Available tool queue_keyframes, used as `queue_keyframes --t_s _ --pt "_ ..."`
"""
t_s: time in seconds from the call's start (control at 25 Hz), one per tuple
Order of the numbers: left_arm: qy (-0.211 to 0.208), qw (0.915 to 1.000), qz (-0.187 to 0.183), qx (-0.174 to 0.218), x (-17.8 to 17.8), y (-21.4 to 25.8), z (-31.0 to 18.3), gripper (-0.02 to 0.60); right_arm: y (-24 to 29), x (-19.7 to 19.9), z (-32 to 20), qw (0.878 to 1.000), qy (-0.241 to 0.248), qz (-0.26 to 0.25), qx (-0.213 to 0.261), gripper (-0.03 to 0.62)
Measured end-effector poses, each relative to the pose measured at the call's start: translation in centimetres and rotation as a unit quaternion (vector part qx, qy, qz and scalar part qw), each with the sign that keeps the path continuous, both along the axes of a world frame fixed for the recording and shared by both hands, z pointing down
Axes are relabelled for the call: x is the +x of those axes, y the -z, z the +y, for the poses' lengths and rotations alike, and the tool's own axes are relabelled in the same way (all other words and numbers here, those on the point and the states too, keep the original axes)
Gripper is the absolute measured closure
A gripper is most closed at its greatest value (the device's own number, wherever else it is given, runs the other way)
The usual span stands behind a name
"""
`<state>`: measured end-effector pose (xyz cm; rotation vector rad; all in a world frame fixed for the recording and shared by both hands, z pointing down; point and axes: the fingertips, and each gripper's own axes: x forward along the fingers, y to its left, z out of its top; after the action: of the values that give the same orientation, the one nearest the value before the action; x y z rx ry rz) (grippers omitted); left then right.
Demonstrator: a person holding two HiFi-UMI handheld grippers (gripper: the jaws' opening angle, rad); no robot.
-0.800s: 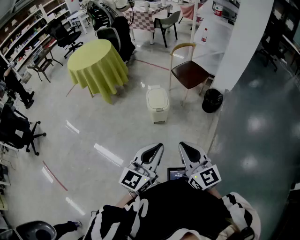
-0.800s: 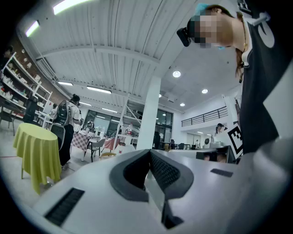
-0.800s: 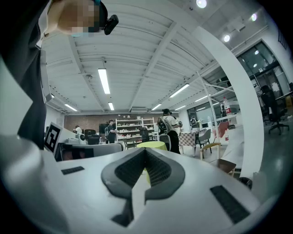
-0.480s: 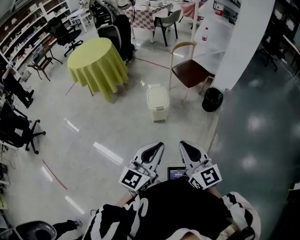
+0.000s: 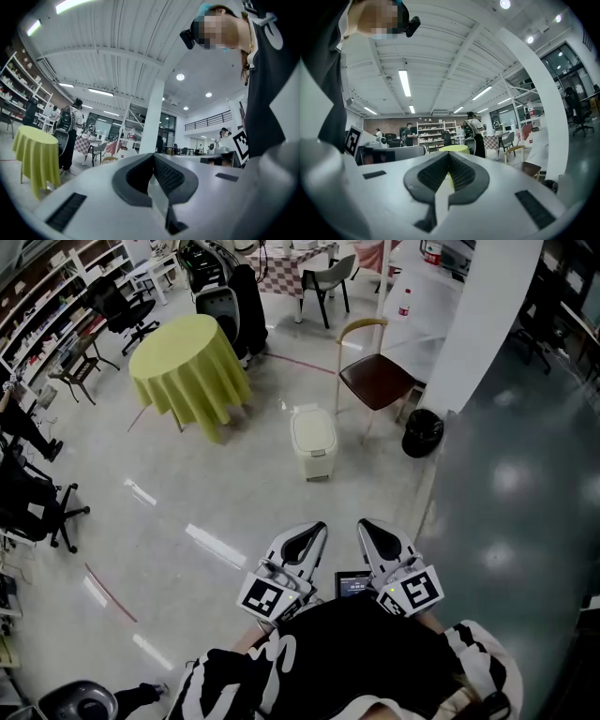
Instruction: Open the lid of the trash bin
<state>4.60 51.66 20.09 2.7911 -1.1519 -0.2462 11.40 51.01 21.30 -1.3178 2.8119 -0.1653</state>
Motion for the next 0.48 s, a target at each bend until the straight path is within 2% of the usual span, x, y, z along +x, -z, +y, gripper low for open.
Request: queue_keyframes --t_s 0.48 --pt "-0.011 0.9998 0.003 -0.015 -3.5 -0.9 0.7 0.574 -0.5 -3.1 0.9 0.999 -0.024 -0.02 -0.016 0.591"
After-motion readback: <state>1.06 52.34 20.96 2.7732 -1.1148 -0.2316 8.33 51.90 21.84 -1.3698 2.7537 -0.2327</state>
